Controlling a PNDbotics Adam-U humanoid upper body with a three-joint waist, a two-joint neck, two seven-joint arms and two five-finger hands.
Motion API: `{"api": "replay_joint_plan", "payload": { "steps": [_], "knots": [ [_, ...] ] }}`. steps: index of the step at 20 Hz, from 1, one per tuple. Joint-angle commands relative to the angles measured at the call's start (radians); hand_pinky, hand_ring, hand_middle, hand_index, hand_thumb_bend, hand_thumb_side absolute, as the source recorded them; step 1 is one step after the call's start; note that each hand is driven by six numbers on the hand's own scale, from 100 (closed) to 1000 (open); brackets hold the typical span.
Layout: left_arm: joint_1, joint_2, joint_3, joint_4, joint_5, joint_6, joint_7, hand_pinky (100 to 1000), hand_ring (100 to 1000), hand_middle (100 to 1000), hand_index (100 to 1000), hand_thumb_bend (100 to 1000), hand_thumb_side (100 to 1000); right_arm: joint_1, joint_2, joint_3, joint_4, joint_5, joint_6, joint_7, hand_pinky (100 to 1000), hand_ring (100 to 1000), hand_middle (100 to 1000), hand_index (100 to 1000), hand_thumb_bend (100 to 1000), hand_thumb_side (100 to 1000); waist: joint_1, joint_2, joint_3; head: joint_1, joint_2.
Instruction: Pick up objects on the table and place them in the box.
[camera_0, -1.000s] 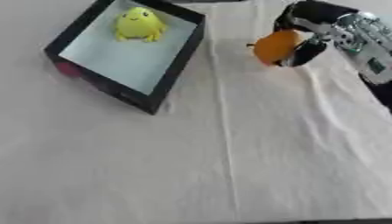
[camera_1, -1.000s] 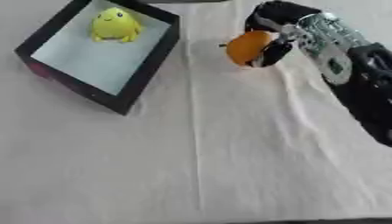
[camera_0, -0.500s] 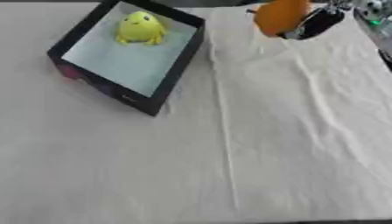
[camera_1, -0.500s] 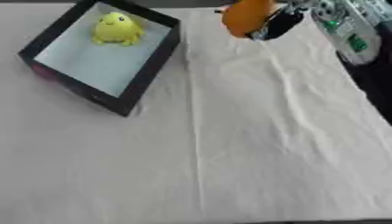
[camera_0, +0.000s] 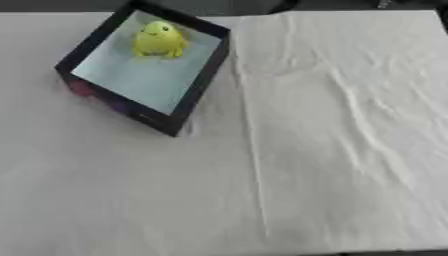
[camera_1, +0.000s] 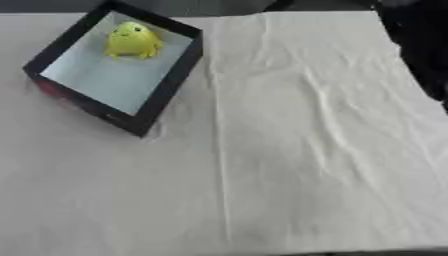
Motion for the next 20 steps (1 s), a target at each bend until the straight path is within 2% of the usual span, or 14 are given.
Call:
{"api": "replay_joint_plan", "payload": {
  "steps": [1, 6, 10, 16, 20],
  "knots": [
    [-0.009, 0.037, 0.002, -0.02, -0.002, -0.002, -0.001, 809, 585, 772, 782, 435, 646, -0.065, 0.054, -0.006, 0.068, 0.046, -0.018, -0.009, 784, 564, 405, 564, 406, 130, 0.001, -0.023, 0.005, -0.01, -0.001],
    [-0.017, 0.039, -0.001, -0.023, 0.0, -0.001, -0.002, 809, 585, 772, 782, 436, 646, -0.139, 0.149, -0.009, 0.165, 0.107, -0.046, -0.028, 784, 560, 404, 563, 406, 126, -0.002, -0.021, 0.019, -0.02, -0.001],
    [-0.026, 0.039, -0.003, -0.025, 0.0, -0.001, -0.005, 809, 585, 773, 782, 438, 646, -0.175, 0.201, -0.011, 0.216, 0.136, -0.063, -0.039, 785, 560, 403, 563, 407, 127, -0.008, -0.016, 0.033, -0.032, -0.001],
    [-0.034, 0.036, -0.005, -0.026, 0.002, 0.0, -0.004, 809, 585, 772, 782, 440, 645, -0.189, 0.263, -0.017, 0.285, 0.165, -0.071, -0.056, 781, 558, 402, 564, 409, 127, -0.014, -0.011, 0.049, -0.044, -0.001],
    [-0.043, 0.03, -0.009, -0.028, 0.004, 0.001, -0.007, 809, 584, 772, 782, 440, 646, -0.192, 0.322, -0.018, 0.347, 0.204, -0.078, -0.074, 780, 558, 403, 564, 410, 131, -0.011, -0.005, 0.064, -0.064, -0.014]
  ]
}}
